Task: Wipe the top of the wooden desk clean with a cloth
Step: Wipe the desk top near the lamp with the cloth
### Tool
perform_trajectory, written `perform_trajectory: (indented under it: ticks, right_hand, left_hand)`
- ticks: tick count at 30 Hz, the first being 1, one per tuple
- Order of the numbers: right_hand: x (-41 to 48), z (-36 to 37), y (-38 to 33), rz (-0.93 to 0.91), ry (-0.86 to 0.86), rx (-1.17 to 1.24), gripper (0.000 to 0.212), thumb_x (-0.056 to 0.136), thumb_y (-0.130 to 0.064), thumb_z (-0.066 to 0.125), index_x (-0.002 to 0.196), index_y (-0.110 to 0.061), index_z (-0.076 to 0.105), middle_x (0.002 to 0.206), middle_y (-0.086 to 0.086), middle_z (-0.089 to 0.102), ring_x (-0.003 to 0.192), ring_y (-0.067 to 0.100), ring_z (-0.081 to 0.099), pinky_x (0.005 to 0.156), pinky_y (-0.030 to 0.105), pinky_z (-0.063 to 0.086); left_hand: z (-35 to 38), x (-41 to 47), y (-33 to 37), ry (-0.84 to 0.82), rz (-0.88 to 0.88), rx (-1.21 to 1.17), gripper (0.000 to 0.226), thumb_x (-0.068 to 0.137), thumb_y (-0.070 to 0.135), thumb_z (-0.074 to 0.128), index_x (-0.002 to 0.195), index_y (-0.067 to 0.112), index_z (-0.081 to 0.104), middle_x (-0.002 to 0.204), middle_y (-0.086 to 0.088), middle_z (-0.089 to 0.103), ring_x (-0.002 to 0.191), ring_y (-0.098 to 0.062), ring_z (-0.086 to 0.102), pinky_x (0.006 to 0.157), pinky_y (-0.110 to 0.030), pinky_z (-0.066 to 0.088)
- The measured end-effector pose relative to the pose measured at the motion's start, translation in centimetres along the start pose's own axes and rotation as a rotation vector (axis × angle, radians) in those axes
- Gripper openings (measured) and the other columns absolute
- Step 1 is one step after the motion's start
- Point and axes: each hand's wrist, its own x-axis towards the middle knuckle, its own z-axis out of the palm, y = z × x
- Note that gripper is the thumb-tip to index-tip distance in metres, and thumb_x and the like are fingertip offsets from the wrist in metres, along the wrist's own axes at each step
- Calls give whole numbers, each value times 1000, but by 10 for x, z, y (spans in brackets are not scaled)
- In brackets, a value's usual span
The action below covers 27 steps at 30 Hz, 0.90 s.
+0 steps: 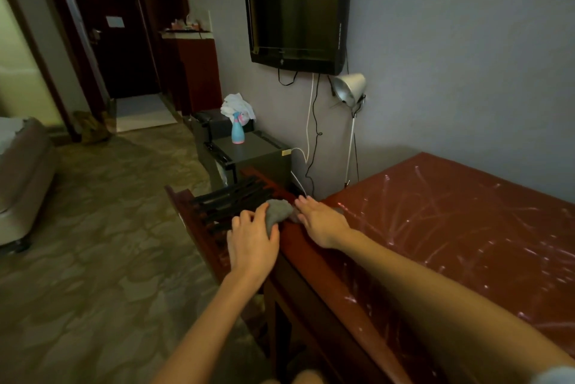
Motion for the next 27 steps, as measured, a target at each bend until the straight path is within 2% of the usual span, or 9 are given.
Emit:
perform_trajectory:
  ticks: [4,9,15,21,27]
  right_hand:
    - [11,-4,19,64,-28,-1,51,105,-27,23,151,-9,15,160,8,11,148,21,9,119,33,11]
    - [-18,-3,22,114,22,-23,52,104,-28,24,151,-9,12,160,9,8,148,21,9,120,34,11]
    - [-64,4,1,2,-4,-42,54,104,-29,23,152,-13,6,160,3,3,148,14,2,118,26,4]
    - [-15,-1,7,-13,-53,3,53,104,-27,26,152,-13,8,160,4,6,148,17,4,118,30,7]
    - [17,-14,44,156,-54,-29,52,104,-26,23,151,-8,11,160,10,6,148,22,6,119,34,9]
  left_hand:
    - [12,5,6,-39,28,26,53,97,40,44,146,25,32,130,-4,48,120,-22,43,95,-34,41]
    - [21,5,10,-86,36,90,54,98,42,41,148,25,28,132,-3,44,121,-20,38,97,-33,37]
    - [28,9,22,-119,49,150,57,98,44,38,149,22,25,143,-6,34,129,-24,31,101,-38,33]
    - [35,7,20,-108,19,155,60,99,42,36,151,18,19,154,-8,21,141,-24,20,109,-41,25]
    - [39,10,17,-115,106,173,58,101,40,33,152,19,15,154,-2,25,141,-19,25,115,-42,19]
